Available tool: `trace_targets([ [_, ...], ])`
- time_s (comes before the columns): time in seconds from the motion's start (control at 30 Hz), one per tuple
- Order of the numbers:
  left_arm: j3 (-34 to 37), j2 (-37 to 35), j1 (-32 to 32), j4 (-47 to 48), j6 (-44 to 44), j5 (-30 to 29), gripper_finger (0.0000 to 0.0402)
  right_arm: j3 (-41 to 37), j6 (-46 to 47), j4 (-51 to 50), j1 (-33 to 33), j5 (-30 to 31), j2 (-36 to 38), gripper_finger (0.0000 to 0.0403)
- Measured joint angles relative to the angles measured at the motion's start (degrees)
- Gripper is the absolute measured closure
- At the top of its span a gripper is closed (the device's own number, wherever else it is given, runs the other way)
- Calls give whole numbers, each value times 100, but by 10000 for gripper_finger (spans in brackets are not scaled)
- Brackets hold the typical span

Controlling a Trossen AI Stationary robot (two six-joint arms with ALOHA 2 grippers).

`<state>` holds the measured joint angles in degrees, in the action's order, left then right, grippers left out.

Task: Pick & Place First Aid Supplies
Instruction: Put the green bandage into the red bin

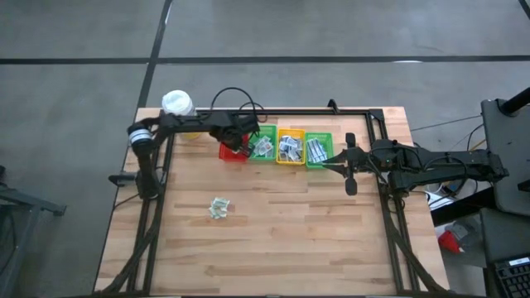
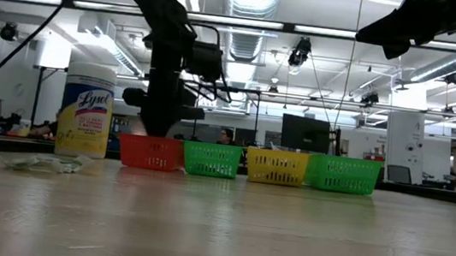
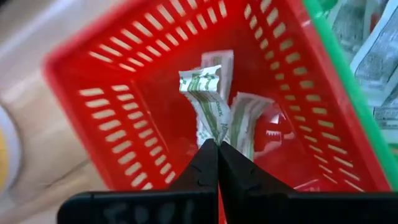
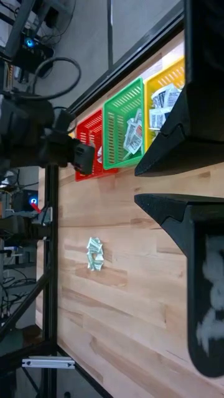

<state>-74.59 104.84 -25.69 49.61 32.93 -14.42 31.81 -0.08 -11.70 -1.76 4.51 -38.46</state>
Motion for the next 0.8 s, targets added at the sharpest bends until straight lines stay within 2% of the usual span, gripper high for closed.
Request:
trace_targets([
  [0.57, 0, 109, -9, 17, 0, 46, 400, 0, -8, 0, 0, 0, 0, 351],
  [0.8, 0, 109, -9, 17, -11, 137, 376, -2, -3, -2, 0, 0, 0, 351],
])
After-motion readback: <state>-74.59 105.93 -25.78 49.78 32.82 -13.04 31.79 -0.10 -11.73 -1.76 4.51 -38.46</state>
